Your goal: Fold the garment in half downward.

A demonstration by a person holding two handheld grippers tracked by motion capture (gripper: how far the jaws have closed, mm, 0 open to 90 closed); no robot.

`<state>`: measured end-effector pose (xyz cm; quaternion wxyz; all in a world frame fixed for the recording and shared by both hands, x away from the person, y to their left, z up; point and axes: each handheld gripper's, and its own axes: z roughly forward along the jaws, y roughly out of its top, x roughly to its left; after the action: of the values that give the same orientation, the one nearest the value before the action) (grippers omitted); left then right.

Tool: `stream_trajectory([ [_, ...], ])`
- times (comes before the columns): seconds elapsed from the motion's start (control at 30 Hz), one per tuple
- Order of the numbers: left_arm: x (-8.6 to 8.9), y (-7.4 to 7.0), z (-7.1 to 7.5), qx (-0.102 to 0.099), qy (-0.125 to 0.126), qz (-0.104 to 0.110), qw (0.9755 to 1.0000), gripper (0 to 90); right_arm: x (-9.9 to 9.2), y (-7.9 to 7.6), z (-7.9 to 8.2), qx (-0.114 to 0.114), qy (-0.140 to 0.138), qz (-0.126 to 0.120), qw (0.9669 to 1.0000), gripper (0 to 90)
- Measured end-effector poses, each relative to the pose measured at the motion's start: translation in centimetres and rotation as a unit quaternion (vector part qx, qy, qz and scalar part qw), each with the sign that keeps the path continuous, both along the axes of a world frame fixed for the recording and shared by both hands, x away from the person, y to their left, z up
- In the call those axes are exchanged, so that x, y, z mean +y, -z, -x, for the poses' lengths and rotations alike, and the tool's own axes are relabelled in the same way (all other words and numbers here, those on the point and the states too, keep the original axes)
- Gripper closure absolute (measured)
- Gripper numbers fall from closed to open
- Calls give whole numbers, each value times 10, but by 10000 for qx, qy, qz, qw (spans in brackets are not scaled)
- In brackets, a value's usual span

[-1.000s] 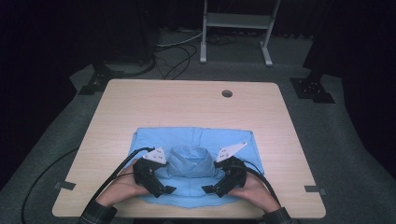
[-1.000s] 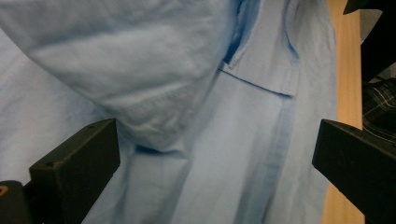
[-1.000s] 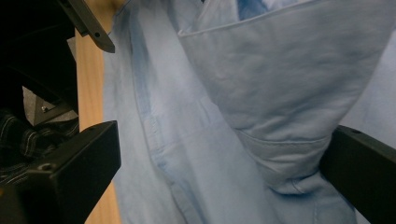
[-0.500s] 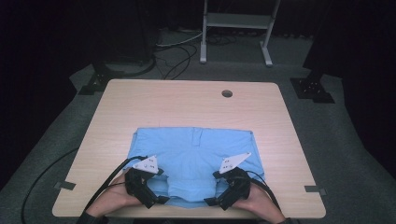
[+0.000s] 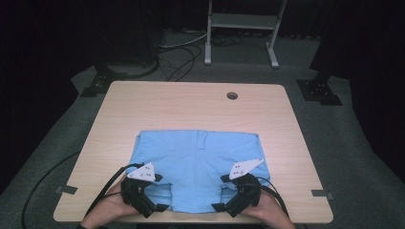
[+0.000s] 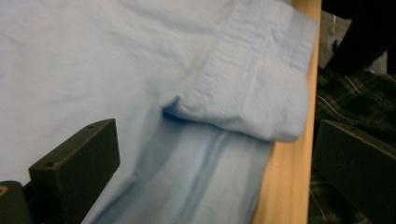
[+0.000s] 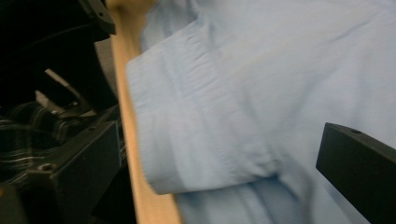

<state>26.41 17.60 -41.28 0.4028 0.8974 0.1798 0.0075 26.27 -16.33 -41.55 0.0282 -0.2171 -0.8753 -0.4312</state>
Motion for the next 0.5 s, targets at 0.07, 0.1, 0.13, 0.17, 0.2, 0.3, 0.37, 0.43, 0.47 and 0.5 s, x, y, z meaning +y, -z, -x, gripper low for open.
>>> stream_trajectory([
  [0.07, 2, -4, -5, -59, -40, 59, 10000, 1, -4, -2, -5, -88, 128, -19, 9999, 0],
  [0.1, 2, -6, -7, -105, -71, 56, 9999, 1, -6, -3, -8, -121, 175, -1, 9998, 0],
  [0.13, 3, -8, -10, -162, -115, 81, 9998, 1, -9, -4, -12, -165, 237, 26, 9996, 0],
  [0.17, 4, -10, -14, -199, -152, 101, 9996, 1, -11, -4, -15, -203, 331, 56, 9992, 0],
  [0.2, 5, -12, -17, -233, -225, 135, 9994, 1, -14, -5, -19, -256, 411, 69, 9988, 0],
  [0.3, 9, -14, -30, -367, -399, 87, 9985, 1, -23, -7, -29, -382, 740, 161, 9964, 0],
  [0.37, 11, -17, -39, -509, -512, -3, 9974, 1, -31, -8, -36, -423, 1036, 216, 9935, 0],
  [0.43, 13, -18, -49, -611, -671, 33, 9959, 1, -37, -8, -43, -521, 1366, 389, 9885, 0],
  [0.47, 14, -18, -54, -647, -765, 13, 9950, 1, -40, -8, -47, -577, 1515, 474, 9856, 0],
  [0.5, 15, -17, -60, -660, -836, -74, 9943, 1, -43, -7, -51, -589, 1647, 581, 9829, 0],
])
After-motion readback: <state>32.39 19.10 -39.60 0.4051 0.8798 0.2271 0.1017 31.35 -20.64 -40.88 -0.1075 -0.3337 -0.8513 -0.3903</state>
